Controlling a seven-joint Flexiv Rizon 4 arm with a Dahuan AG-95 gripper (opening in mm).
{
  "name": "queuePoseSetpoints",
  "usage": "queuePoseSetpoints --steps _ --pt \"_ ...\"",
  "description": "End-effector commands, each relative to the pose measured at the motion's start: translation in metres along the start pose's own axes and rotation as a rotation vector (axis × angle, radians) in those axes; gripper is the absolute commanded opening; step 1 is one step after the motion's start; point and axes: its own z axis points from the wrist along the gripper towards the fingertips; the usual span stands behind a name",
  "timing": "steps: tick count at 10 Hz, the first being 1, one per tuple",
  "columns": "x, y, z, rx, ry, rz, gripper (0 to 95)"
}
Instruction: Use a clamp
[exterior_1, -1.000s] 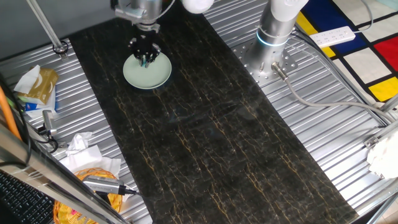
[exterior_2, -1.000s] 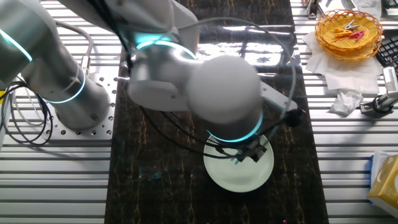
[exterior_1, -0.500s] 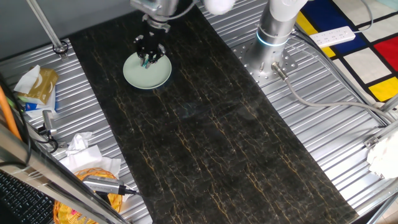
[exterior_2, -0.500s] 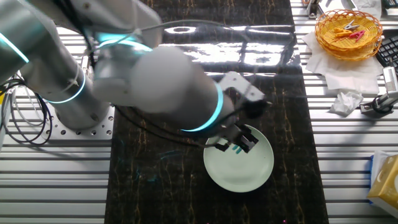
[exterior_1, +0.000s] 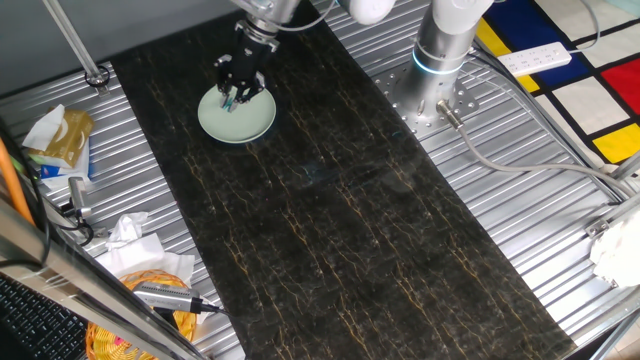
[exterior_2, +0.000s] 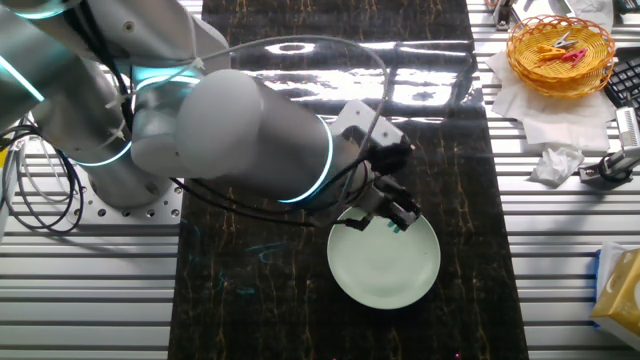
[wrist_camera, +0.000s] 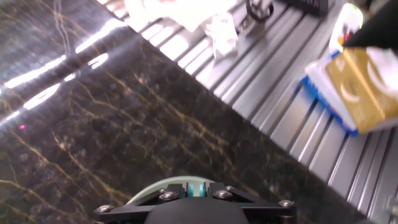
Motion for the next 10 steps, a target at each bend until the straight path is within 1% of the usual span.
queuePoseSetpoints --steps 1,3,5,8,9,10 --pt "-0.001 -0.012 0.003 0.01 0.044 0.007 0.0" --pt "-0.008 -0.015 0.004 0.009 0.046 0.01 0.0" --pt "-0.013 -0.017 0.005 0.006 0.043 0.027 0.0" --pt "-0.025 -0.02 0.007 0.006 0.04 0.066 0.0" --pt "-0.031 -0.019 0.009 0.007 0.043 0.084 0.0" --pt "-0.039 -0.019 0.011 0.011 0.06 0.091 0.0"
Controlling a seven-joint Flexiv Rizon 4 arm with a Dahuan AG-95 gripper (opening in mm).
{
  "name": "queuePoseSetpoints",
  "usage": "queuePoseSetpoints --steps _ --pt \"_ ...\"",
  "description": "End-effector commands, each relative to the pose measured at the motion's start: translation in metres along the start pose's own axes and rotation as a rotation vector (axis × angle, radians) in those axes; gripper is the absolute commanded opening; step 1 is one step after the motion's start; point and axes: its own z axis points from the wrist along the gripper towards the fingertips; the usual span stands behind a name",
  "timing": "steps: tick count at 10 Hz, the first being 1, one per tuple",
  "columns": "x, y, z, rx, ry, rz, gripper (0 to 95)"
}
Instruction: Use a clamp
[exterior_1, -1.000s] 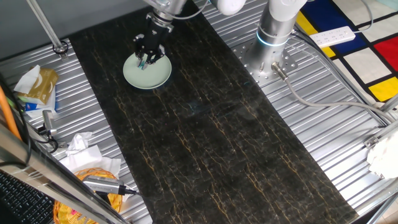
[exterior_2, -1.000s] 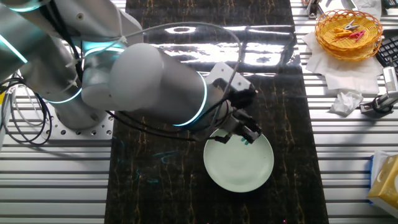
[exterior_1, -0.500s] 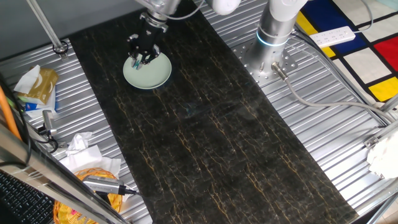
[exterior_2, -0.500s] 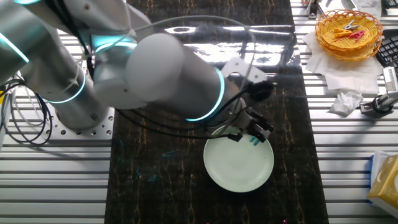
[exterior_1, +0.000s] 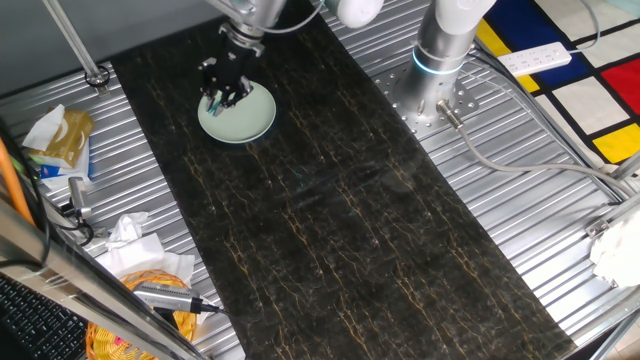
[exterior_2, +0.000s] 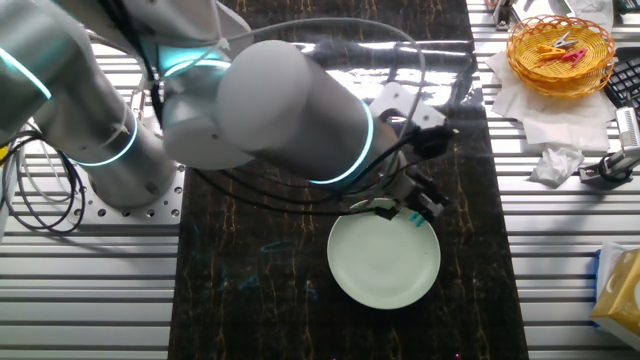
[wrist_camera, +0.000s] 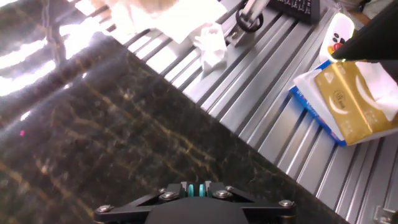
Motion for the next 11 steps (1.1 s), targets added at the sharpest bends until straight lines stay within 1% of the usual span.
queuePoseSetpoints --steps 1,3,4,6,9,10,11 --pt "-0.008 0.0 -0.001 0.01 0.027 0.009 0.0" --pt "-0.008 0.001 0.001 0.0 0.048 0.034 0.0" --pt "-0.008 0.002 0.003 0.0 0.042 0.057 0.0" --pt "-0.01 0.005 0.007 0.013 0.024 0.078 0.0" --pt "-0.013 0.004 0.015 0.023 0.014 0.096 0.0" --pt "-0.012 0.004 0.018 0.03 0.0 0.107 0.0" --pt "-0.013 0.004 0.02 0.034 -0.007 0.107 0.0"
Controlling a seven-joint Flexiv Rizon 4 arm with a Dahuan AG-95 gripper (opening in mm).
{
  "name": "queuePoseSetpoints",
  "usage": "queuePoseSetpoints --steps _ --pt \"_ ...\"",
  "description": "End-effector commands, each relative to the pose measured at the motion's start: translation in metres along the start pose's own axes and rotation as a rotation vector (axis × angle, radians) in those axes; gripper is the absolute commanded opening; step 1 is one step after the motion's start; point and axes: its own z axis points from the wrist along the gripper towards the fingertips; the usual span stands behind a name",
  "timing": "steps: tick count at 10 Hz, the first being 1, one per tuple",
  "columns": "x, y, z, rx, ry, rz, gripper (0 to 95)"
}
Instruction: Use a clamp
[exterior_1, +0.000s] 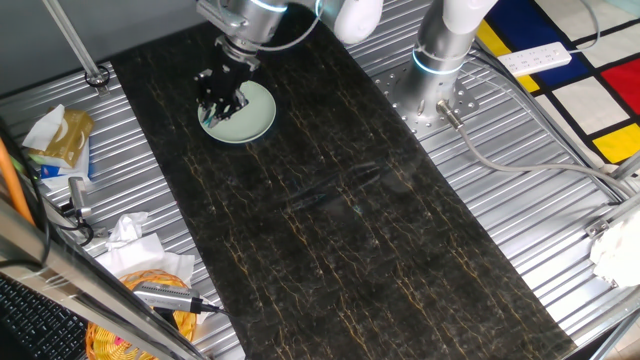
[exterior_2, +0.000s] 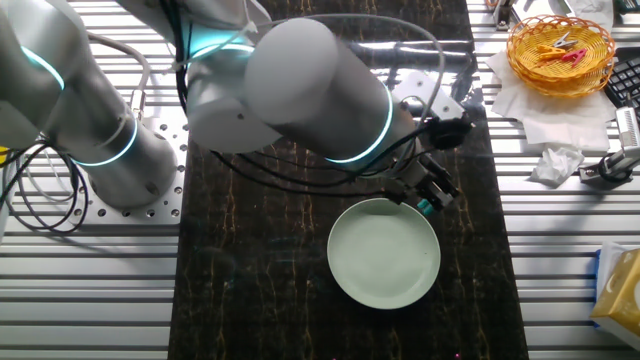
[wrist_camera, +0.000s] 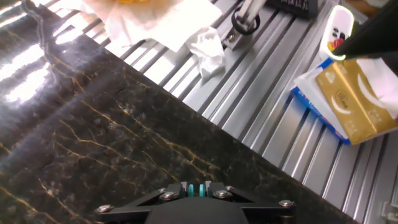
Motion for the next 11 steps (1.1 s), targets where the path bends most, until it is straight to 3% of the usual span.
queuePoseSetpoints --steps 1,3,5,11 --pt "-0.0012 0.0003 0.0043 0.005 -0.013 0.0 0.0" --pt "-0.005 0.0002 0.0044 0.012 -0.024 0.007 0.0" --pt "-0.0047 0.0002 0.005 0.014 -0.068 0.037 0.0" --pt "-0.0045 0.0002 0.0054 0.019 -0.087 0.033 0.0"
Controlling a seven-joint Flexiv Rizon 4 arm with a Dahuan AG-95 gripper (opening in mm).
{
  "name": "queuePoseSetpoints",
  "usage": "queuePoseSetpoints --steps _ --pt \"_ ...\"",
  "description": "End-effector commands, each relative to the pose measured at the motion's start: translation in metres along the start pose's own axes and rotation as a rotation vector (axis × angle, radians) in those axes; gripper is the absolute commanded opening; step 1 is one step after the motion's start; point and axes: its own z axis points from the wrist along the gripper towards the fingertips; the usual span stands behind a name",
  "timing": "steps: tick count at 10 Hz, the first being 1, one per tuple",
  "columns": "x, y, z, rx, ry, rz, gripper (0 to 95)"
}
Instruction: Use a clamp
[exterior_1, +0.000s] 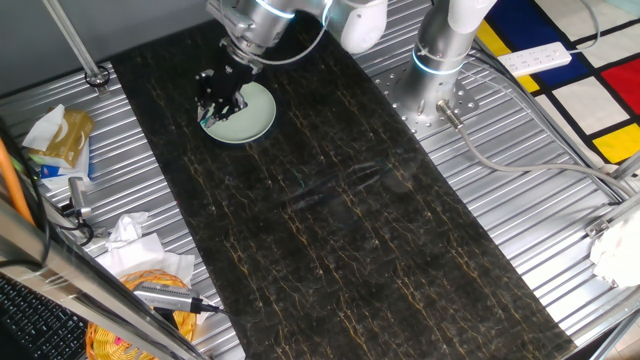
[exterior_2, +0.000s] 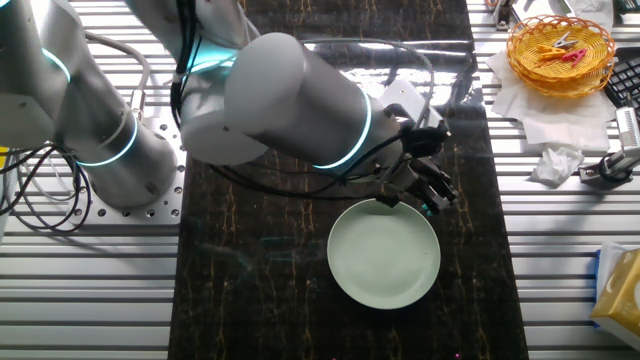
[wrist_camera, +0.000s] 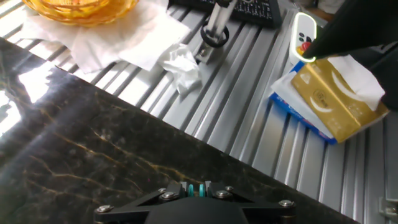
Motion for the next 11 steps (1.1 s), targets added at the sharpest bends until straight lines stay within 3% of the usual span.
queuePoseSetpoints --steps 1,6,7,11 --pt "0.0 -0.001 0.003 -0.012 -0.007 0.0 0.0" --pt "-0.001 -0.001 0.004 -0.011 -0.008 0.004 0.0" --pt "0.003 0.0 0.014 -0.007 -0.012 0.002 0.0" --pt "-0.001 0.0 0.016 -0.002 -0.013 -0.011 0.0"
